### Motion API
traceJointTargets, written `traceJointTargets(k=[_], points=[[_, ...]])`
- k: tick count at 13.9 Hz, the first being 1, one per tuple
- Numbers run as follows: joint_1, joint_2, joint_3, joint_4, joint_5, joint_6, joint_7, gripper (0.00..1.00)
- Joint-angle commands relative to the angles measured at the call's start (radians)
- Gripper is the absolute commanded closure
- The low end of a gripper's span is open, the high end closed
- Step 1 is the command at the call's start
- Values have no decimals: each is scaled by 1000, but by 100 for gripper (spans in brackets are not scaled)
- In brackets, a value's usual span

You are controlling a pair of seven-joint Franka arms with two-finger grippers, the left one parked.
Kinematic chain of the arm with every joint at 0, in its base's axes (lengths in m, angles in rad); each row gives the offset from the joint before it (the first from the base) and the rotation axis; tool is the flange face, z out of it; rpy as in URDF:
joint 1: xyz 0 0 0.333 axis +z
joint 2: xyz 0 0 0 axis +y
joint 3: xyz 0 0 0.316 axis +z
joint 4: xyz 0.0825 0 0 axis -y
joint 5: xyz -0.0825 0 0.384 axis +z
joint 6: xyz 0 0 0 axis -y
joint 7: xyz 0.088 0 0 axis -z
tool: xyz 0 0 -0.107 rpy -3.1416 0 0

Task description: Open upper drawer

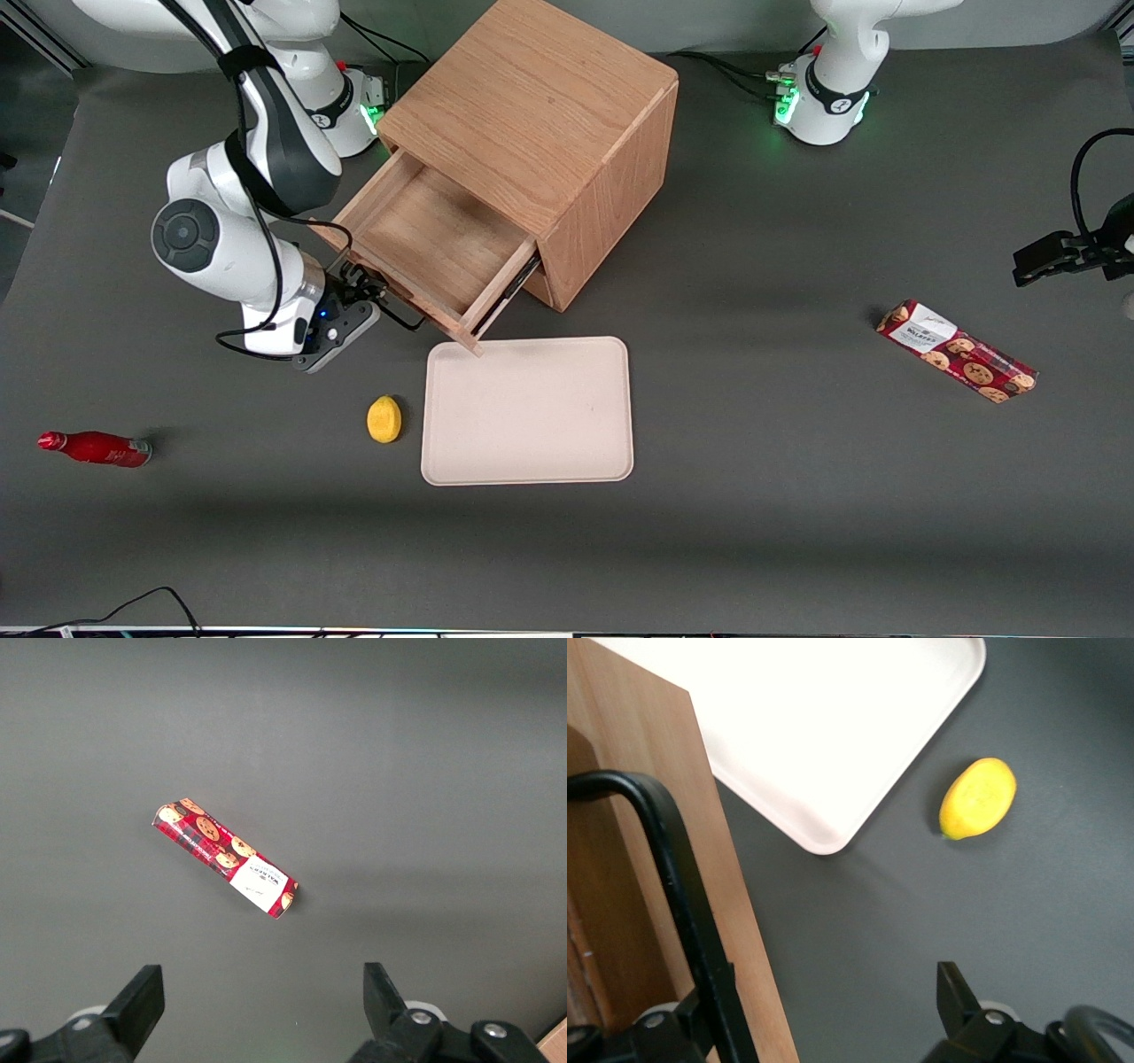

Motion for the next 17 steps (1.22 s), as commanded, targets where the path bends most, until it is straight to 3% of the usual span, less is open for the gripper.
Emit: traceJointTargets(k=[1, 17], points=[[-3, 28, -23, 33, -13, 32, -21, 0], [-11, 77, -94, 113, -16, 44, -16, 0]])
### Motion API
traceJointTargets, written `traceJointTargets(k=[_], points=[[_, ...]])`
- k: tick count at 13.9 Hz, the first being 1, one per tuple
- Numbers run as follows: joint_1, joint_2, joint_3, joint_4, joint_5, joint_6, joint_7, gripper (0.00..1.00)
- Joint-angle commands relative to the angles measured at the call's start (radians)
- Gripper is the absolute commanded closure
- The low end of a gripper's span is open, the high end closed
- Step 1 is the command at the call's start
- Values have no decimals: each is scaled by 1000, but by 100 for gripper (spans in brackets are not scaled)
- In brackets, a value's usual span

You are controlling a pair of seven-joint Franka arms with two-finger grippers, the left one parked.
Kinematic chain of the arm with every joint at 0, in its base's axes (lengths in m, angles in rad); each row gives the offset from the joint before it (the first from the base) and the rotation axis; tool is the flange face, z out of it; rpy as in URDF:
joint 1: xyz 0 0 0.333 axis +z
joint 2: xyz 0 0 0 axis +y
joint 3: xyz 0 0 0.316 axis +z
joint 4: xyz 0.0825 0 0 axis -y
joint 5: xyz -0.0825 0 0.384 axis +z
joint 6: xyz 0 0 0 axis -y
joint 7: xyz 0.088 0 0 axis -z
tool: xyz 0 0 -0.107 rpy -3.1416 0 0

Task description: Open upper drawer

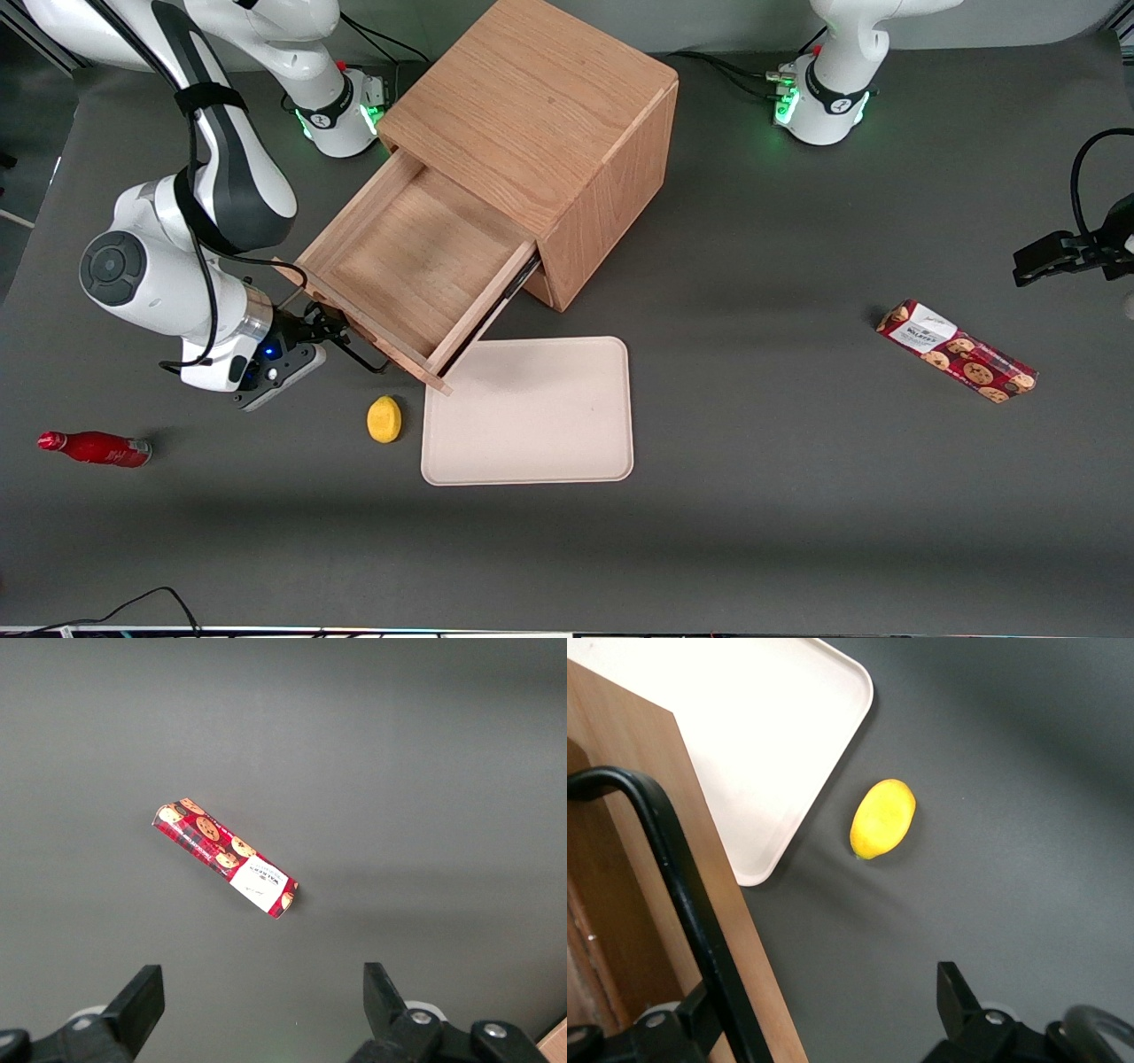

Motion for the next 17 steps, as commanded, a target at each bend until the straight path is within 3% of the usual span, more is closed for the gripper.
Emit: traceJointTargets(k=[1, 5, 11, 17], points=[[-2, 16, -4, 28, -10, 9, -13, 0], [-3, -9, -4, 71, -10, -29, -4, 0], [-3, -106, -7, 212, -73, -267, 45, 0], [52, -247, -197, 234, -57, -423, 402, 0]])
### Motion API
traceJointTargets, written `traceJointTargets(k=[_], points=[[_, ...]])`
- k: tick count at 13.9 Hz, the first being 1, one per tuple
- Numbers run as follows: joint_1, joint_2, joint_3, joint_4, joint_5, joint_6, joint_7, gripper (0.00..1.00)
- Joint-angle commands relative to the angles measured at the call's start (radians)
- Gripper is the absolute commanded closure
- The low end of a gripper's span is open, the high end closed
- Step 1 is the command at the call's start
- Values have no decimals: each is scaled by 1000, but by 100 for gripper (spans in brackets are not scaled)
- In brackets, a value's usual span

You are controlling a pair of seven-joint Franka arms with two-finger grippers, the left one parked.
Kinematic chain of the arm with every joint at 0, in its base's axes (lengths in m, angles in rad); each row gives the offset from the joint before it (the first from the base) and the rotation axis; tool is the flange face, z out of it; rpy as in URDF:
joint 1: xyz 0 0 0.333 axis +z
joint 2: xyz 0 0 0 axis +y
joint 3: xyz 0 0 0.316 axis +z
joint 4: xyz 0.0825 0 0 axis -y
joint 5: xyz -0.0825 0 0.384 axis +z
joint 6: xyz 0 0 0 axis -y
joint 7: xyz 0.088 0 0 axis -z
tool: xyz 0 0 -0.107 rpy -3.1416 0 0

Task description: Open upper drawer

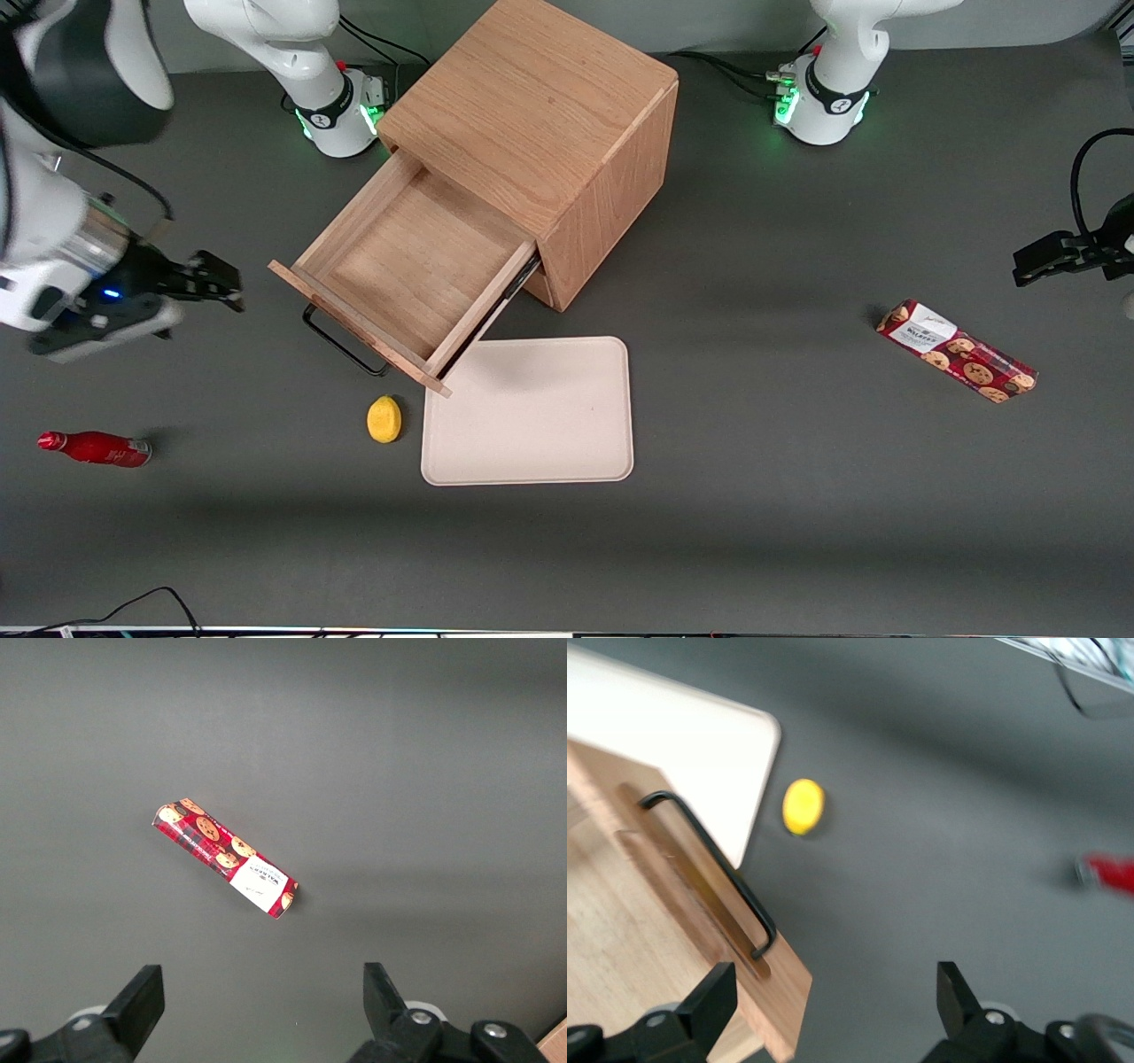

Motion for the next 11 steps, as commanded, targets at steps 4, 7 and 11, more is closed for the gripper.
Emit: traceJointTargets(k=[4, 7, 11], points=[[72, -134, -180, 3, 48, -183, 226, 0], [72, -173, -186, -3, 48, -226, 238, 0], [72, -160, -183, -1, 50, -217, 243, 0]])
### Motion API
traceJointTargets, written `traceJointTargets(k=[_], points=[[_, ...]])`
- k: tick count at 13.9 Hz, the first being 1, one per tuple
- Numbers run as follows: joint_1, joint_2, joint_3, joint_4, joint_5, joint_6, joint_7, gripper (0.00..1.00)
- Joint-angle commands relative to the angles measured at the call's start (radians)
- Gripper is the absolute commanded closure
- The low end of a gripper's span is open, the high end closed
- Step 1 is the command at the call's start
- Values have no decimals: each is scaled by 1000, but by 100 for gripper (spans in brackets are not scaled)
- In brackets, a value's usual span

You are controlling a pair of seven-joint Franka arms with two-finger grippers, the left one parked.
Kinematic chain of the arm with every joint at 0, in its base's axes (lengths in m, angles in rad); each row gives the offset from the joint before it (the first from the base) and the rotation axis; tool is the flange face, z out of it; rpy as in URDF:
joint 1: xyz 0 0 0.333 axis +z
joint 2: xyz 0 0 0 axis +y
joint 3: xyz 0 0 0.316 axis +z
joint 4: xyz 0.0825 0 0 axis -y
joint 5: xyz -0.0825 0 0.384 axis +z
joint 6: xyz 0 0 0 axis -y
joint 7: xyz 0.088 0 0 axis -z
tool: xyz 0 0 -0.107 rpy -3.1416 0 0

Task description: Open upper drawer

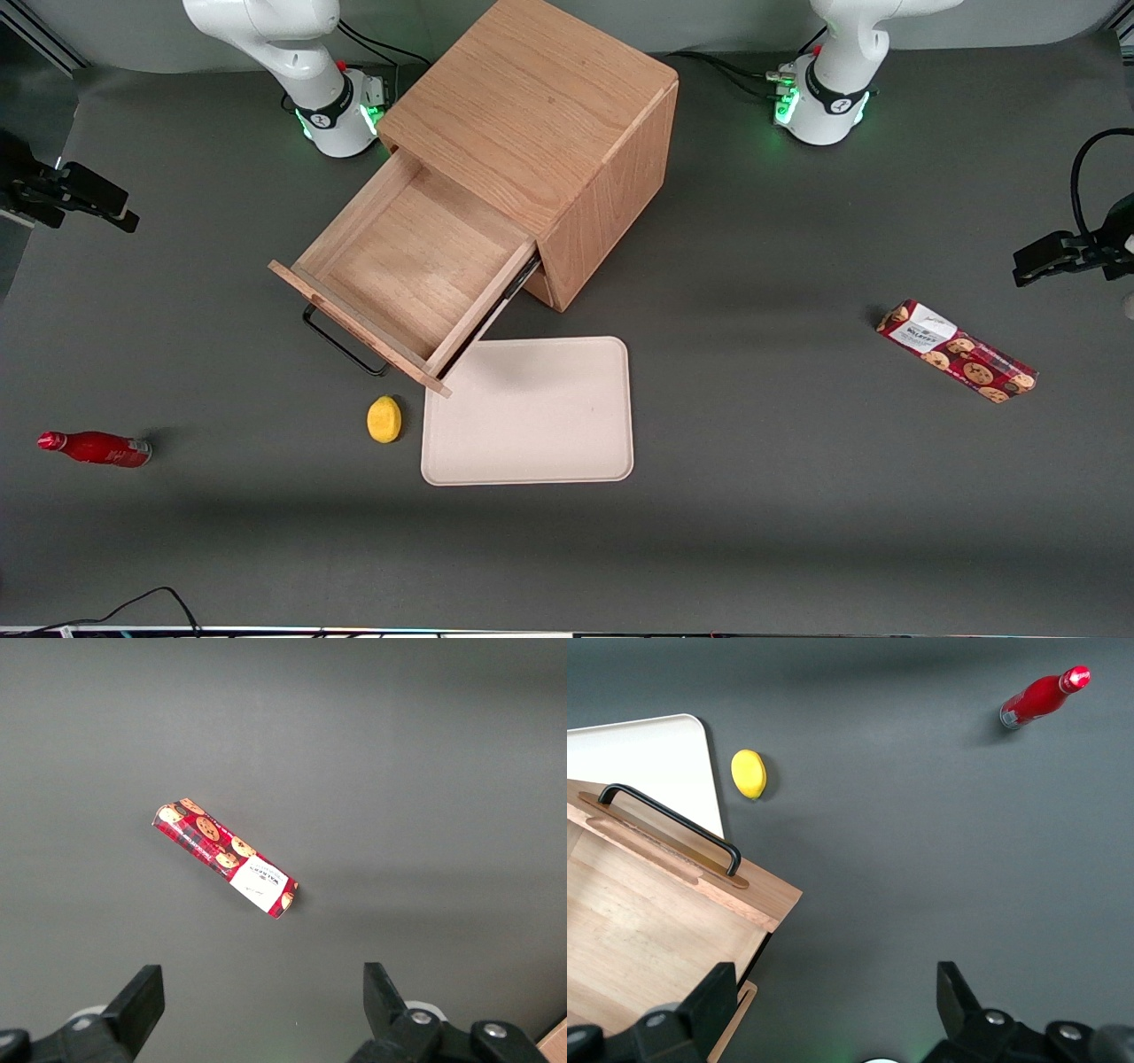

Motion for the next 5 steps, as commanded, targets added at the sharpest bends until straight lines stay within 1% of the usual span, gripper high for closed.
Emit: traceJointTargets(k=[1, 5], points=[[14, 14, -11, -5, 18, 9, 29, 0], [11, 31, -9, -5, 18, 33, 27, 0]])
